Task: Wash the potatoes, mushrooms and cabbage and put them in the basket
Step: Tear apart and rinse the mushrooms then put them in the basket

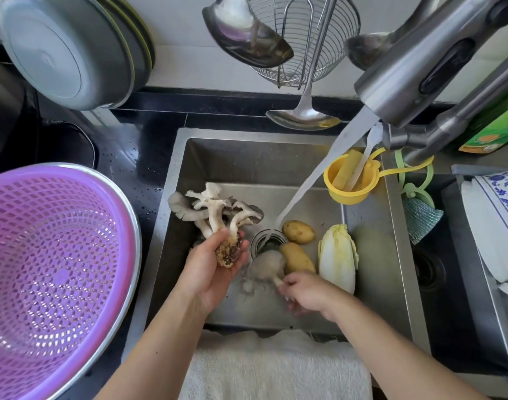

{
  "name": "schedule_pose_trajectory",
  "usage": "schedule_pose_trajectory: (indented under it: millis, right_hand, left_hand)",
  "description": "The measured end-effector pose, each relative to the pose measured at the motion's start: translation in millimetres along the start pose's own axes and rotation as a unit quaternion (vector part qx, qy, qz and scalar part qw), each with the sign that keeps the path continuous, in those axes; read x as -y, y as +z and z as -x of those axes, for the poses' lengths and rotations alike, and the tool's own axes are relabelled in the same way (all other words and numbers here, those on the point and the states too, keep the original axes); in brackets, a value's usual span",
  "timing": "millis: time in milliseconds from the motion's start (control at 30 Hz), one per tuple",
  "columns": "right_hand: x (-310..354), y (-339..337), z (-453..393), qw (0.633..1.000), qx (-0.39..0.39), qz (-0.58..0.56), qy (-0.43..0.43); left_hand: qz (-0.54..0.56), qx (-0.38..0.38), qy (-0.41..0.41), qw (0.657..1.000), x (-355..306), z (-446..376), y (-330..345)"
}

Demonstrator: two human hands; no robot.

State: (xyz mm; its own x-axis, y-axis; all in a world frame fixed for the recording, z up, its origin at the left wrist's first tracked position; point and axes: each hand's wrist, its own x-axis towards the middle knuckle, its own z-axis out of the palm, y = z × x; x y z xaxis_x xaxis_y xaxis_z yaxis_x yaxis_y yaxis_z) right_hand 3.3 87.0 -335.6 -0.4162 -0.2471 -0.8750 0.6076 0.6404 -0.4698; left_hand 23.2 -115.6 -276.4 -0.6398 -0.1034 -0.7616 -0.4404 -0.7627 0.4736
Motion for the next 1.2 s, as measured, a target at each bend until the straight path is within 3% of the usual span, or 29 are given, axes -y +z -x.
schedule_pose_trajectory:
  millis: [233,433,600,800,1000,1100,1200]
  right_hand:
    - [-7.9,18.1,-16.2,0.993,0.012,0.12,0.014]
    - [0.7,-7.9,-1.1,0.986,0.001,-0.163,-0.037]
    - [20.7,-11.5,16.6,0.96,-0.068,-0.24,-0.124]
    - [61.6,-4.1,26.7,0.861,0.01,-0.496,-0.111]
    - [70.4,17.7,19.5,0.876,-0.064,-0.471,-0.074]
    - [73.1,32.1,14.2,0.902,-0.127,-0.395,-0.115]
    - [84.4,40.8,10.3,0.894,-0.191,-0.387,-0.122]
  left_hand:
    - [-0.008,0.002,0.0,1.0,-0.6,-5.1,-4.9]
    - [-0.005,0.013,-0.006,1.0,-2.1,-3.7,-6.4]
    - [-0.016,-0.017,-0.039,0.999,4.8,-8.6,1.3]
    - [-0.006,-0.011,-0.065,0.998,11.6,-2.3,6.3]
    - [-0.057,-0.01,-0.061,0.996,11.6,-0.3,6.4]
    - [-0.091,-0.006,-0.01,0.996,18.1,-0.9,10.5]
    - [-0.138,0.016,0.052,0.989,28.6,5.5,20.9]
